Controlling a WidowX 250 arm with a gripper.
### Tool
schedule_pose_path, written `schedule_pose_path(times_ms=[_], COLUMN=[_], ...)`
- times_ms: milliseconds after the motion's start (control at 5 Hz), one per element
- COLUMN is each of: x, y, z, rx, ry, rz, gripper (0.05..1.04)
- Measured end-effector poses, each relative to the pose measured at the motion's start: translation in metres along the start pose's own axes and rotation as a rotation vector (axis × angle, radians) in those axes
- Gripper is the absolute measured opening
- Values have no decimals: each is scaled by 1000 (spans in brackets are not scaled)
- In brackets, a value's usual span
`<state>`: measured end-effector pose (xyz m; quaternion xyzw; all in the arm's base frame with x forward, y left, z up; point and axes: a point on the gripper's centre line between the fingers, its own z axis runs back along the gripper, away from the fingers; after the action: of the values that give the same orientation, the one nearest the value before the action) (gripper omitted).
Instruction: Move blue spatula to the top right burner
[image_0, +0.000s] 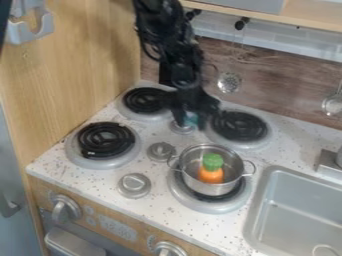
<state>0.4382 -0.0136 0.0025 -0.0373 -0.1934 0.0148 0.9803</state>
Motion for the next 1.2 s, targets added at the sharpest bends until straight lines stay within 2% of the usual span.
schedule_pose_path(times_ms=[200, 600, 800, 1000, 1200], x=[-16, -40, -37, -34, -11], y=[-12, -5, 0, -1, -3], z=[-3, -4, 4, 17, 53], rx=[15, 44, 46, 34, 25], ry=[63, 86, 61, 15, -112], rz=[24, 106, 140, 141, 111], gripper=[495, 495, 495, 495, 495])
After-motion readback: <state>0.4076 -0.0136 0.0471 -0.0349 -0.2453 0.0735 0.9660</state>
